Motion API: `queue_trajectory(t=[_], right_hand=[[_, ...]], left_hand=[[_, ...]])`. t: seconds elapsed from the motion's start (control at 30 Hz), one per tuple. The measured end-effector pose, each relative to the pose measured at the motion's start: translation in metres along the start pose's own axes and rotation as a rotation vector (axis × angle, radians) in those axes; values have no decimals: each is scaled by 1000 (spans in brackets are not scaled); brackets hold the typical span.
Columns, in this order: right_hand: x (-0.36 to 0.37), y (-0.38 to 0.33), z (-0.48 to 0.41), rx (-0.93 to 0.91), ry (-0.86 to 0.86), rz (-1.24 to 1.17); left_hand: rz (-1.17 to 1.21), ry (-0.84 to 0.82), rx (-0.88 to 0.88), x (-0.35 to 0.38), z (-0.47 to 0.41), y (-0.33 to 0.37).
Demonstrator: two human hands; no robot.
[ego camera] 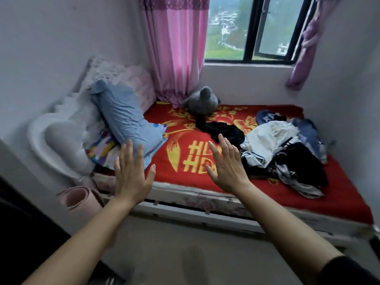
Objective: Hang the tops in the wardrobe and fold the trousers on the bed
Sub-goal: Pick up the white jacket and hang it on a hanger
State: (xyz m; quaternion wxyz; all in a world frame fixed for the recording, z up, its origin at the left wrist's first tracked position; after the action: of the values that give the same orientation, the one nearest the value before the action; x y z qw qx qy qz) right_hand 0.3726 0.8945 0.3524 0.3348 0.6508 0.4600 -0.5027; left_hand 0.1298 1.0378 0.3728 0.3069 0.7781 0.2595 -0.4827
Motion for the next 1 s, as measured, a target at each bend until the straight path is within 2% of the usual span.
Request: queue_trajectory(t=[0.17,0.4,0.57,0.77,0.87,1.0], right_hand=[[15,124,5,172,-28,-19],[84,231,7,328,-161,-28],[117,342,-31,479,-257,27],[138,466,-93,637,-294,43],[167,503,-107,708,-339,-11],[219,530,-91,729,-479,-106]], left_hand=[[44,-105,61,72,-51,95],[18,-280,199,196,-124,172],[86,-382,231,294,-220,234],[157,-501,320,380,-326,308],[141,-579,321,421,-361,330],[88,-748,316,481,-363,350]])
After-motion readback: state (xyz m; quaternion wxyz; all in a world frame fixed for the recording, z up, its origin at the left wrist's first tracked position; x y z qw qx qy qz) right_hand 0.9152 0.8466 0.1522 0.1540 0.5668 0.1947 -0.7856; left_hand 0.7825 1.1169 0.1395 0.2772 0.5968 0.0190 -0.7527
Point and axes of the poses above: each hand's wrist, its own z-axis away from the middle knuckle, its own x-axis out of the palm, y = z × x, the point moved 7 cm from there along -z, towards the middle knuckle, and after that the axes turned 8 degrees about -y, right-handed, at the moved point
